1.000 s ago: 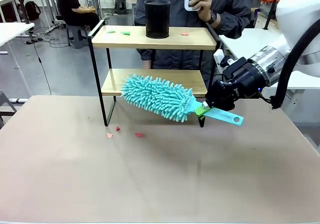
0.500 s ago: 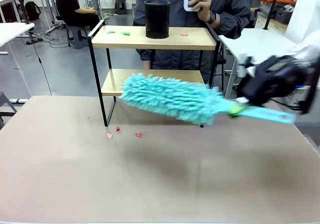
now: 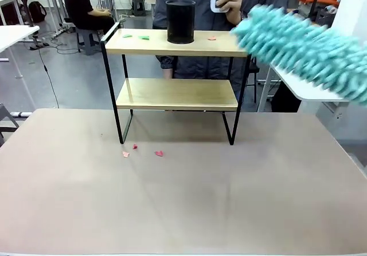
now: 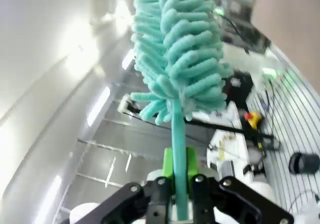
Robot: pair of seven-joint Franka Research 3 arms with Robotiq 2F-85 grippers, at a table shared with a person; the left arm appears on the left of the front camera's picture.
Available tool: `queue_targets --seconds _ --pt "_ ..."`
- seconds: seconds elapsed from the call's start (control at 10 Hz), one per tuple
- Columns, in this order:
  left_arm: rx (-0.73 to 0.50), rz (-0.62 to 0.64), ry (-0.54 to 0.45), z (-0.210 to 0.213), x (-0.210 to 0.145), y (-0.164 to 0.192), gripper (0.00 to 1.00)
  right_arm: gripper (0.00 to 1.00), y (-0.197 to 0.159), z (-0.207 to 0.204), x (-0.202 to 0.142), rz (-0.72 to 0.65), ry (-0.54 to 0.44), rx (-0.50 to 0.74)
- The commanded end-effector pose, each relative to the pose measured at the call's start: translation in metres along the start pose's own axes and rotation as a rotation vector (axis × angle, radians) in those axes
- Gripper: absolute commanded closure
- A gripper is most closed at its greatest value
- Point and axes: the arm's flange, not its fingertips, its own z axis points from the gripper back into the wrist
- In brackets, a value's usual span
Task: Clean the shelf.
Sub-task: Clean the specific tier of the Shelf with the Duster once objects are removed.
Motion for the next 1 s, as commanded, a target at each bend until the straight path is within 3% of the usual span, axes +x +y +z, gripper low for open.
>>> queue_targets --seconds 0.0,0.2,0.4,0.5,0.6,0.8,0.9 --pt "-0.017 -0.021 -0.019 -0.002 0.0 0.001 0.0 0.88 0.006 0.04 -0.017 0.129 -0.212 0.068" --pt "-0.017 -0.021 -0.019 -0.002 0.0 0.001 0.0 0.88 -0.024 0.066 -0.021 0.01 -0.563 0.018" --pt "-0.017 -0.021 -0.019 -0.002 0.0 0.001 0.0 0.88 -0.044 0.069 -0.017 -0.135 -0.66 -0.074" --pt "-0.017 -0.021 -0.019 -0.002 0.0 0.001 0.0 0.88 -0.054 0.069 -0.013 -0.292 -0.738 -0.19" --pt "-0.017 -0.021 -0.019 -0.002 0.0 0.001 0.0 0.88 -0.06 0.066 -0.007 -0.344 -0.698 -0.197" --pt "-0.017 -0.021 -0.019 -0.002 0.0 0.001 0.0 0.88 -0.071 0.058 0.014 -0.416 -0.716 -0.308" --pt "-0.017 -0.021 -0.019 -0.002 0.0 0.001 0.0 0.88 -0.081 0.085 -0.009 -0.327 -0.724 -0.252"
